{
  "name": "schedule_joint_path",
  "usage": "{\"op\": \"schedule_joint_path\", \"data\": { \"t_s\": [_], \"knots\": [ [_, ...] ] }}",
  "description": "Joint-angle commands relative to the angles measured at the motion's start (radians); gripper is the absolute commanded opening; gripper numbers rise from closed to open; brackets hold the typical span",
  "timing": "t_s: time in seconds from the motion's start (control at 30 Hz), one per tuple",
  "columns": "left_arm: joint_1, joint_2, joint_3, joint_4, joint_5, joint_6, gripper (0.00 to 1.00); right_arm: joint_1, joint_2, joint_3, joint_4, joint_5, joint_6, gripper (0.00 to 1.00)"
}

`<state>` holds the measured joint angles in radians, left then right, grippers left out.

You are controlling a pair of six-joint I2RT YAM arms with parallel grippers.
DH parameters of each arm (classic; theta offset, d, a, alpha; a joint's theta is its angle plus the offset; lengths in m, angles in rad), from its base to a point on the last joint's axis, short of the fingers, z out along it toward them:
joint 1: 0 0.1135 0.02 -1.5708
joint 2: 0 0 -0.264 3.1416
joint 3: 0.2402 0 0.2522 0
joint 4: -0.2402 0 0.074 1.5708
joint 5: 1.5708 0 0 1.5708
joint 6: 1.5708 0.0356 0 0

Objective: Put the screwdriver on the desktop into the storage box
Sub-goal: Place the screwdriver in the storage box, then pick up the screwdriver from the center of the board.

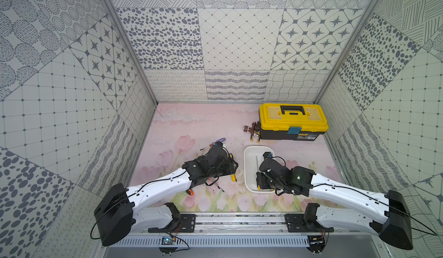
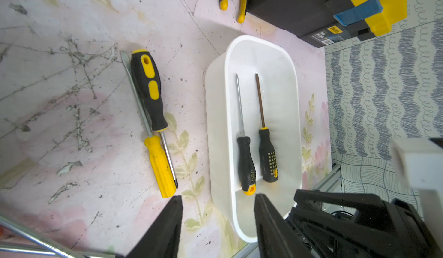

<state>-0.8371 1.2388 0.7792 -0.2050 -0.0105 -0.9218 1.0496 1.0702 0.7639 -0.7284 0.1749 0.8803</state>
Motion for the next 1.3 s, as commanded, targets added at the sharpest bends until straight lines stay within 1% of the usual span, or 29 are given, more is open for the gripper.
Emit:
{"op": "schedule_joint_path", "data": {
  "t_s": [0.0,0.13,0.2,0.27,0.37,0.43,0.53,0.67,0.77,0.93,1.1,1.17,1.27],
  "knots": [
    [0.007,0.135,0.130,-0.123,-0.112,0.069,0.52,0.018,-0.007,0.016,0.069,0.016,-0.008,0.27],
    [0.014,0.275,0.233,-0.181,-0.165,0.076,0.48,0.024,-0.005,0.008,0.076,0.018,0.001,0.20],
    [0.024,0.332,0.270,-0.203,-0.177,0.072,0.47,0.025,-0.012,0.002,0.076,0.020,0.004,0.19],
    [0.034,0.387,0.307,-0.226,-0.198,0.066,0.43,0.025,-0.025,-0.005,0.078,0.022,0.006,0.17],
    [0.053,0.439,0.348,-0.238,-0.215,0.058,0.39,0.024,-0.040,-0.011,0.079,0.027,0.007,0.16],
    [0.061,0.461,0.369,-0.270,-0.241,0.057,0.39,0.025,-0.043,-0.014,0.078,0.027,0.005,0.16],
    [0.077,0.500,0.402,-0.281,-0.240,0.060,0.42,0.025,-0.043,-0.018,0.080,0.030,0.006,0.16],
    [0.089,0.573,0.450,-0.315,-0.242,0.062,0.42,0.024,-0.037,-0.018,0.080,0.030,0.009,0.16],
    [0.093,0.614,0.458,-0.319,-0.243,0.060,0.44,0.025,-0.040,-0.021,0.080,0.029,0.011,0.15],
    [0.100,0.670,0.483,-0.334,-0.242,0.059,0.42,0.024,-0.042,-0.022,0.080,0.029,0.013,0.15],
    [0.102,0.698,0.492,-0.339,-0.244,0.061,0.37,0.024,-0.045,-0.021,0.079,0.029,0.011,0.15],
    [0.102,0.700,0.492,-0.348,-0.254,0.059,0.33,0.025,-0.047,-0.023,0.080,0.027,0.013,0.15],
    [0.102,0.693,0.487,-0.358,-0.266,0.057,0.31,0.025,-0.047,-0.022,0.080,0.025,0.013,0.14]
  ]
}}
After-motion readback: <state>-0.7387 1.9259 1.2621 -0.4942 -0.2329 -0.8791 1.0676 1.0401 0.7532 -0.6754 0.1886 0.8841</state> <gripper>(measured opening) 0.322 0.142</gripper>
